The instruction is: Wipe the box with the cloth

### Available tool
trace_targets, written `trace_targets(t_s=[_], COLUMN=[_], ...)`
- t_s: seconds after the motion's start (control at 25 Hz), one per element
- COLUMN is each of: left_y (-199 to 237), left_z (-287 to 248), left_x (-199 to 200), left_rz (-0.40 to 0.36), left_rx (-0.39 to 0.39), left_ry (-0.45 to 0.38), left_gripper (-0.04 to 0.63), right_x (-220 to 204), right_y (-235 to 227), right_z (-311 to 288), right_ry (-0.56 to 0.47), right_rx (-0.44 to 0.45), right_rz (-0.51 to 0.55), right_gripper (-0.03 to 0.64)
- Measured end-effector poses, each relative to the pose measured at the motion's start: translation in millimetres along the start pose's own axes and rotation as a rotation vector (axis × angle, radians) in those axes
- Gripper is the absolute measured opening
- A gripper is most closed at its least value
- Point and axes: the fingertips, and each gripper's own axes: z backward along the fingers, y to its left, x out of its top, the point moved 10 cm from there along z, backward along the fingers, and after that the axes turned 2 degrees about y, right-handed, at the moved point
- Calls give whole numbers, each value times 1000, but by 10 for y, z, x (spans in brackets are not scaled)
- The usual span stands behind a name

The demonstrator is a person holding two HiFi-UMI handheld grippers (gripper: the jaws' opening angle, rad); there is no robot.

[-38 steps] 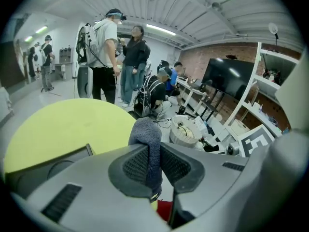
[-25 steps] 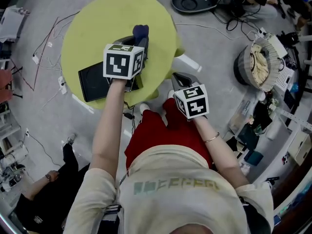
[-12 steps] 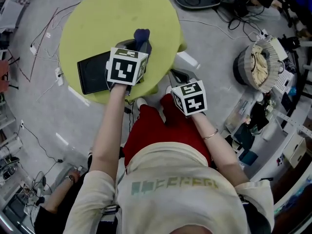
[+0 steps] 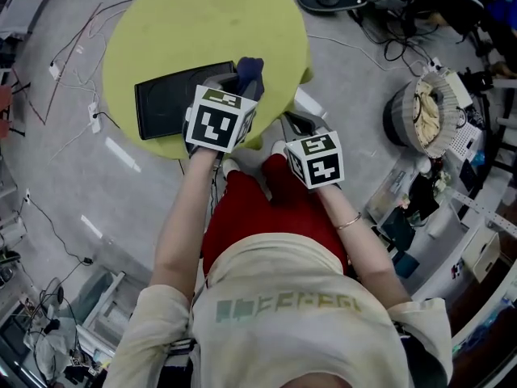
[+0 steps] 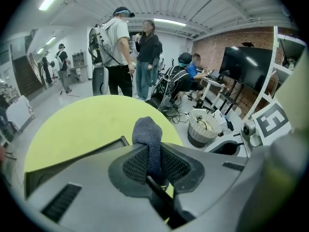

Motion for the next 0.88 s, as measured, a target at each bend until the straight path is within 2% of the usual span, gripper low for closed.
trace_targets(t_s=[0.88], left_y=[-354], left_z=[546], left_x=[-719], left_rz=[30], left_rx=[-132], left_ry=[-6], left_gripper=[64], right_x=[-106], right_y=[446], right_z=[130], right_ry=[9], right_rx=[-53], right_rz=[25], right_gripper=[38])
